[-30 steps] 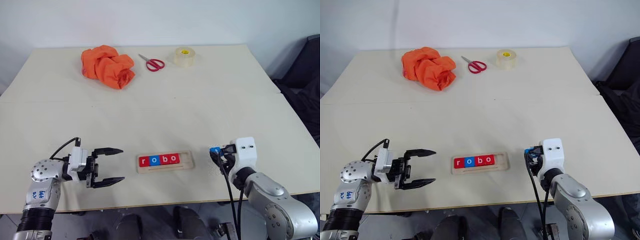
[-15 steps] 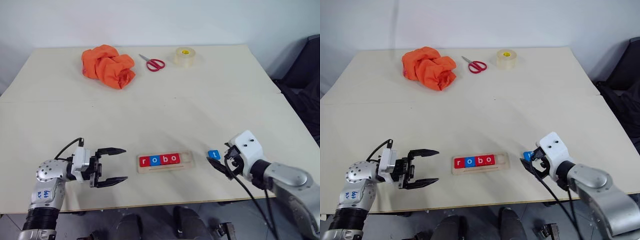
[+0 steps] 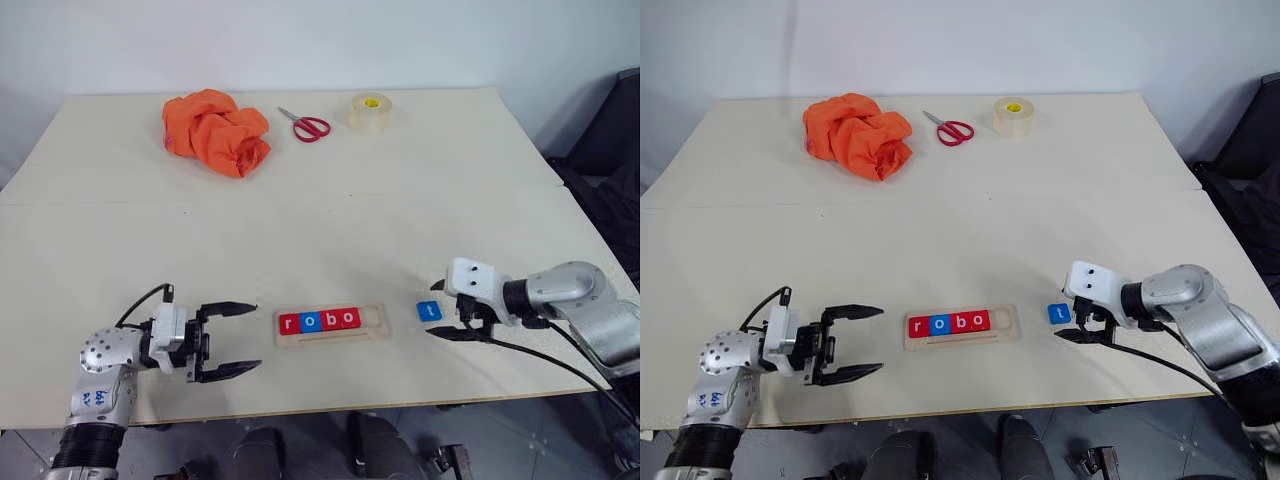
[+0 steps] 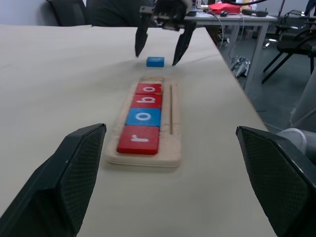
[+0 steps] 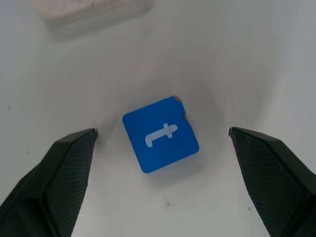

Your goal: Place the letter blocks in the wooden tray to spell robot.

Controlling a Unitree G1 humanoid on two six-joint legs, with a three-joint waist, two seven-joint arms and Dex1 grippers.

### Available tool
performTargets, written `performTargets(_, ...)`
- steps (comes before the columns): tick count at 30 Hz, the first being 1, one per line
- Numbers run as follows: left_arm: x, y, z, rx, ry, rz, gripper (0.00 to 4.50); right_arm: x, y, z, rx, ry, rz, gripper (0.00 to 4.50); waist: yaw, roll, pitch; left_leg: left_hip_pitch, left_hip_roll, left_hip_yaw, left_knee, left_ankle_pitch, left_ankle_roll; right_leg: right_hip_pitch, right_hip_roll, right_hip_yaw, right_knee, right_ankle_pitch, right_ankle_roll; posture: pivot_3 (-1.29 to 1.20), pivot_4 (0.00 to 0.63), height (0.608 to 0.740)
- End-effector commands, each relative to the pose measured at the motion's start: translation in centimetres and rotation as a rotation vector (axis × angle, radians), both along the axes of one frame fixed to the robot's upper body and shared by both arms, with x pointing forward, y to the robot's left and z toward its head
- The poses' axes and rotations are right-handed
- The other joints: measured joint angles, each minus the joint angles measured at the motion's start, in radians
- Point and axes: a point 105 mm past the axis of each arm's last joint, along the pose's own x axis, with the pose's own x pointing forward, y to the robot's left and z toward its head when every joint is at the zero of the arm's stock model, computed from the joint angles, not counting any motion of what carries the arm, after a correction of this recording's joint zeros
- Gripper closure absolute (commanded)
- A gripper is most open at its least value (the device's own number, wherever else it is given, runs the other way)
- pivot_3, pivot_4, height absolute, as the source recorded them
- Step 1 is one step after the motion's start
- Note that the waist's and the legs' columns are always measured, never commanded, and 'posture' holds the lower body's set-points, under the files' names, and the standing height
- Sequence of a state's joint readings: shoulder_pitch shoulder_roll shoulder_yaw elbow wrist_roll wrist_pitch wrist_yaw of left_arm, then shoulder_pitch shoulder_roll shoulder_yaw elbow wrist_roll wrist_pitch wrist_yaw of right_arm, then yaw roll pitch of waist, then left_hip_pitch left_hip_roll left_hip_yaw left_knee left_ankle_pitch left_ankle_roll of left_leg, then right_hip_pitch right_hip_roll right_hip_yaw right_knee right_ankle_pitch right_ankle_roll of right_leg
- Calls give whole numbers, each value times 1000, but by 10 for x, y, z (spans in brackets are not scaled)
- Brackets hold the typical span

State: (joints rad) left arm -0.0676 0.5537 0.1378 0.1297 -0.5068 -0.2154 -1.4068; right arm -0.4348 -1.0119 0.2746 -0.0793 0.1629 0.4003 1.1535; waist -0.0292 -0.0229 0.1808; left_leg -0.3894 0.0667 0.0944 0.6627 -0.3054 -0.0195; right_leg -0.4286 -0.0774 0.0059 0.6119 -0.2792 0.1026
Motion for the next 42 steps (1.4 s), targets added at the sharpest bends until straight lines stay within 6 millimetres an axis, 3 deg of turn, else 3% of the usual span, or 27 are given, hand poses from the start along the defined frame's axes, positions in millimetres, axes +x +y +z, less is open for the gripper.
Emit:
performTargets(1, -5, -2, 7, -11, -46, 15, 0, 5, -8, -6, -57, 14, 18, 651, 0, 0, 0, 0, 0, 0, 0, 0, 0, 0, 0, 0, 0, 0, 0, 0, 150, 740)
performTargets(8, -13, -2, 5, -17, -40, 44, 0, 14, -2, 5, -36, -11, 32, 3004, -1, 0, 0, 1, 0, 0, 2, 0, 0, 2, -1, 1, 1, 1, -1, 0, 150, 740)
performTargets(13, -12, -2, 4, -19, -40, 48, 0, 19, 10, 32, 21, -63, 13, 3057, 0, 0, 0, 1, 0, 0, 3, 0, 0, 1, -2, 1, 1, 1, -2, 0, 150, 740)
performTargets(17, -7, -2, 4, -16, -48, 50, 0, 13, 33, 45, 40, 18, -50, 3057, -2, 1, 1, 0, 0, 0, 2, 0, -1, -3, -2, 1, 5, 1, -2, 0, 150, 740)
performTargets(19, -5, -2, 5, -18, -55, 50, 0, 8, 51, 49, 72, 4, -1, 3057, -1, 1, 1, 0, 1, 0, 2, 0, -1, -3, -1, 0, 6, 0, -4, 0, 150, 740)
performTargets(22, -2, -3, 6, -21, -61, 50, 0, 3, 68, 49, 84, 10, 33, 3057, 0, 1, 1, 0, 2, -1, 2, -1, -2, -3, -1, -1, 6, -1, -5, 0, 150, 740)
performTargets(28, -2, -5, 6, -24, -66, 49, 0, -4, 83, 37, 44, 43, 99, 3057, 0, 1, 1, -1, 0, 0, 2, -1, -2, -2, -2, 0, 5, -1, -5, 0, 150, 740)
performTargets(42, -7, -2, 7, -20, -64, 69, 0, -5, 99, 25, 20, 70, 176, 3057, -1, 1, 1, 0, 0, 0, 3, -1, -2, -3, -1, -1, 7, -1, -4, 0, 150, 740)
